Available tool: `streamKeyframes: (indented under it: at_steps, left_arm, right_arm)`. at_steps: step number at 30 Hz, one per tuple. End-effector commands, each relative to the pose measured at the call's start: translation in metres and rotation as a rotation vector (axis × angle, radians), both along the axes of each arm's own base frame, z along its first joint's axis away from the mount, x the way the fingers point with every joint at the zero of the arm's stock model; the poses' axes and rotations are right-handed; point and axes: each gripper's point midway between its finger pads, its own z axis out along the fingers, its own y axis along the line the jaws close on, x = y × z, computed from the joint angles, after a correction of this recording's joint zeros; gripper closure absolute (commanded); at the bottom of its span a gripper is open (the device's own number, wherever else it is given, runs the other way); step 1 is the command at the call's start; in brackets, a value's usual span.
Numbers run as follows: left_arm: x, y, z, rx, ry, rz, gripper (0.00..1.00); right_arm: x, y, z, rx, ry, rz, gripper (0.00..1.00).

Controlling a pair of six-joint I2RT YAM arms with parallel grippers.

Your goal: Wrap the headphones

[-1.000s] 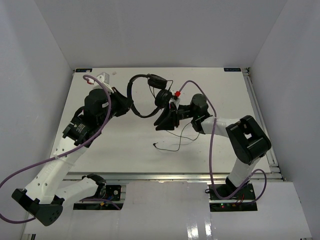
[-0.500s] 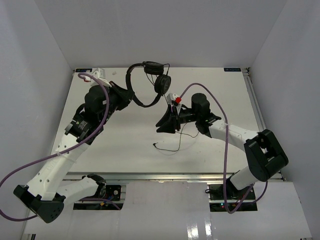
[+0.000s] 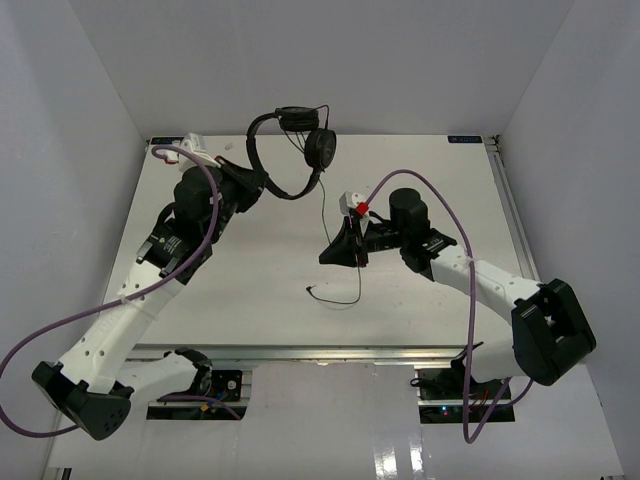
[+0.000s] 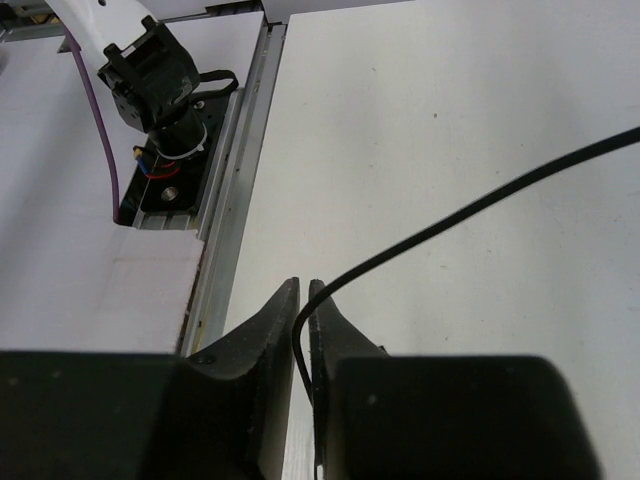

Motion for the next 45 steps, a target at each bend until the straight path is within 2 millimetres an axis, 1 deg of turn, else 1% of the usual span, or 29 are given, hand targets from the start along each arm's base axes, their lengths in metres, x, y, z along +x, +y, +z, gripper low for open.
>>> streamKeyframes:
  at_steps: [1, 3, 4, 6, 8, 10, 11, 13, 16, 18, 22, 24, 26, 28, 29, 33, 35, 39, 40, 42, 43, 45]
  left_arm:
    - [0.008, 0.004, 0.029, -0.065, -0.070, 0.051, 1.00]
    - [0.013, 0.009, 0.033, -0.050, -0.078, 0.084, 1.00]
    - [0.016, 0.010, 0.031, -0.039, -0.072, 0.101, 1.00]
    - [0.023, 0.013, 0.034, -0.002, -0.076, 0.127, 1.00]
    - [0.035, 0.014, 0.028, 0.077, -0.059, 0.143, 1.00]
    - [0.045, 0.018, 0.015, 0.176, -0.028, 0.171, 1.00]
    - [0.050, 0.020, 0.008, 0.221, -0.013, 0.179, 1.00]
    - [0.058, 0.023, -0.013, 0.333, 0.027, 0.181, 1.00]
    - [0.060, 0.031, -0.041, 0.430, 0.077, 0.190, 1.00]
    - [0.058, 0.033, -0.060, 0.475, 0.106, 0.179, 1.00]
    - [0.053, 0.035, -0.102, 0.560, 0.169, 0.133, 1.00]
    - [0.051, 0.034, -0.110, 0.572, 0.176, 0.121, 1.00]
    - [0.047, 0.030, -0.128, 0.600, 0.198, 0.070, 1.00]
    - [0.044, 0.027, -0.141, 0.632, 0.213, 0.021, 1.00]
    - [0.042, 0.022, -0.145, 0.634, 0.216, -0.017, 1.00]
    - [0.031, 0.018, -0.156, 0.674, 0.212, -0.108, 1.00]
    - [0.025, 0.013, -0.161, 0.684, 0.209, -0.165, 1.00]
    - [0.012, -0.002, -0.168, 0.696, 0.191, -0.304, 1.00]
    - [0.008, -0.004, -0.168, 0.699, 0.183, -0.334, 1.00]
    - [0.000, -0.007, -0.168, 0.693, 0.165, -0.376, 1.00]
    - [-0.003, -0.007, -0.168, 0.692, 0.158, -0.389, 1.00]
    - [-0.010, -0.009, -0.173, 0.688, 0.157, -0.425, 1.00]
  right_arm:
    - [-0.005, -0.004, 0.009, 0.003, -0.048, 0.011, 0.90]
    - [-0.006, -0.006, 0.010, -0.011, -0.052, 0.007, 0.90]
    - [-0.007, -0.006, 0.010, -0.022, -0.053, 0.004, 0.91]
    - [-0.002, -0.007, 0.010, -0.048, -0.100, -0.015, 0.91]
    - [0.001, -0.008, 0.011, -0.101, -0.142, -0.038, 0.92]
    - [0.001, -0.008, 0.015, -0.145, -0.198, -0.058, 0.92]
    - [0.006, -0.010, 0.015, -0.176, -0.230, -0.092, 0.92]
    - [0.013, -0.015, 0.026, -0.229, -0.311, -0.130, 0.92]
    - [0.031, -0.026, 0.038, -0.303, -0.402, -0.221, 0.92]
    - [0.040, -0.033, 0.050, -0.322, -0.457, -0.270, 0.92]
    - [0.059, -0.046, 0.065, -0.365, -0.570, -0.357, 0.92]
    - [0.067, -0.049, 0.072, -0.379, -0.604, -0.391, 0.92]
    - [0.077, -0.052, 0.078, -0.398, -0.651, -0.421, 0.92]
    - [0.085, -0.055, 0.082, -0.422, -0.690, -0.446, 0.92]
    - [0.088, -0.056, 0.082, -0.433, -0.707, -0.452, 0.92]
    - [0.104, -0.063, 0.084, -0.480, -0.780, -0.507, 0.92]
    - [0.108, -0.063, 0.085, -0.486, -0.796, -0.521, 0.92]
    - [0.117, -0.056, 0.081, -0.494, -0.793, -0.523, 0.92]
    - [0.121, -0.054, 0.078, -0.503, -0.792, -0.526, 0.91]
    - [0.123, -0.051, 0.078, -0.501, -0.789, -0.522, 0.90]
    - [0.123, -0.049, 0.075, -0.503, -0.782, -0.511, 0.89]
    - [0.124, -0.044, 0.071, -0.499, -0.766, -0.489, 0.89]
